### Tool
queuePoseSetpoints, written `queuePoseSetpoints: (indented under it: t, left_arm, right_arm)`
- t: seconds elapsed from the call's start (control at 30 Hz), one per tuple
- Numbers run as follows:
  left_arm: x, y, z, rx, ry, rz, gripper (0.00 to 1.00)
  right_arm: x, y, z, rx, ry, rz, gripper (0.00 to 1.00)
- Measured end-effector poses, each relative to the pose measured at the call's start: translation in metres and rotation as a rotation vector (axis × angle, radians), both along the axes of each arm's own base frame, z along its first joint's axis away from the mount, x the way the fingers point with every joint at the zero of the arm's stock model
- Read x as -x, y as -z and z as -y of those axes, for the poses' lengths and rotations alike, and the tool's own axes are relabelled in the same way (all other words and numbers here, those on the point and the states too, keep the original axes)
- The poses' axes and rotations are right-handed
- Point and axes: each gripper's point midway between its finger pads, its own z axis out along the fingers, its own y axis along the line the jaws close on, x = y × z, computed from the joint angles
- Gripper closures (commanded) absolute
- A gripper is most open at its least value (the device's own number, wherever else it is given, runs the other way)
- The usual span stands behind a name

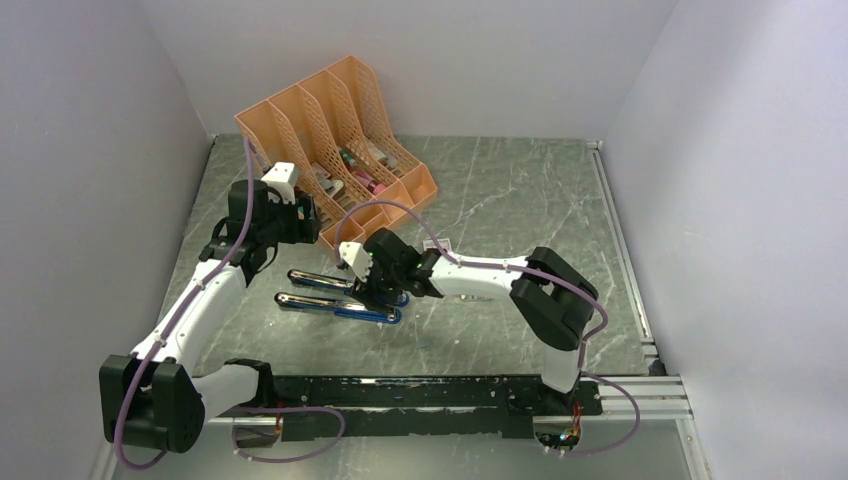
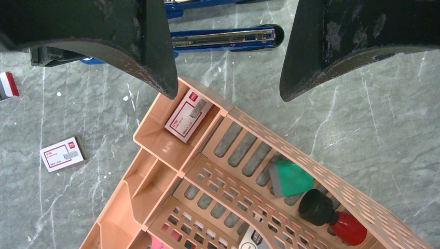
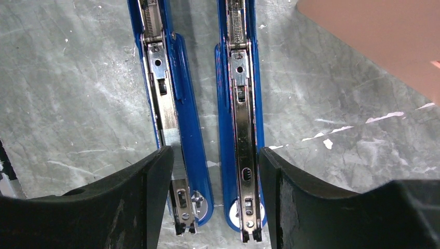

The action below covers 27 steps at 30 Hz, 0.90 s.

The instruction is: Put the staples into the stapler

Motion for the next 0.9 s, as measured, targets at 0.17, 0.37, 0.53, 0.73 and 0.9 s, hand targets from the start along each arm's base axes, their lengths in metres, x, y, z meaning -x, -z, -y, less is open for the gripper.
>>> queuePoseSetpoints:
  t: [0.17,0.37,0.53,0.73,0.9]
  left_arm:
    - [0.0,0.0,0.0,0.0,0.0,0.0,0.24]
    - [0.0,0.0,0.0,0.0,0.0,0.0,0.24]
    - [0.0,0.0,0.0,0.0,0.0,0.0,0.24]
    - [0.0,0.0,0.0,0.0,0.0,0.0,0.24]
    - [0.0,0.0,0.0,0.0,0.0,0.0,0.24]
  right_arm:
    - [0.0,0.0,-0.001,0.01,-0.003,0.011,0.35]
    - [0.0,0.0,0.001,0.02,0.001,0.015,0.35]
    - [0.002,0.0,0.006,0.038,0.005,0.012,0.35]
    - [0.006,0.0,0.018,0.072,0.015,0.005,0.35]
    - [0.011,0.0,0.024,0.09,0.013,-0.007,0.35]
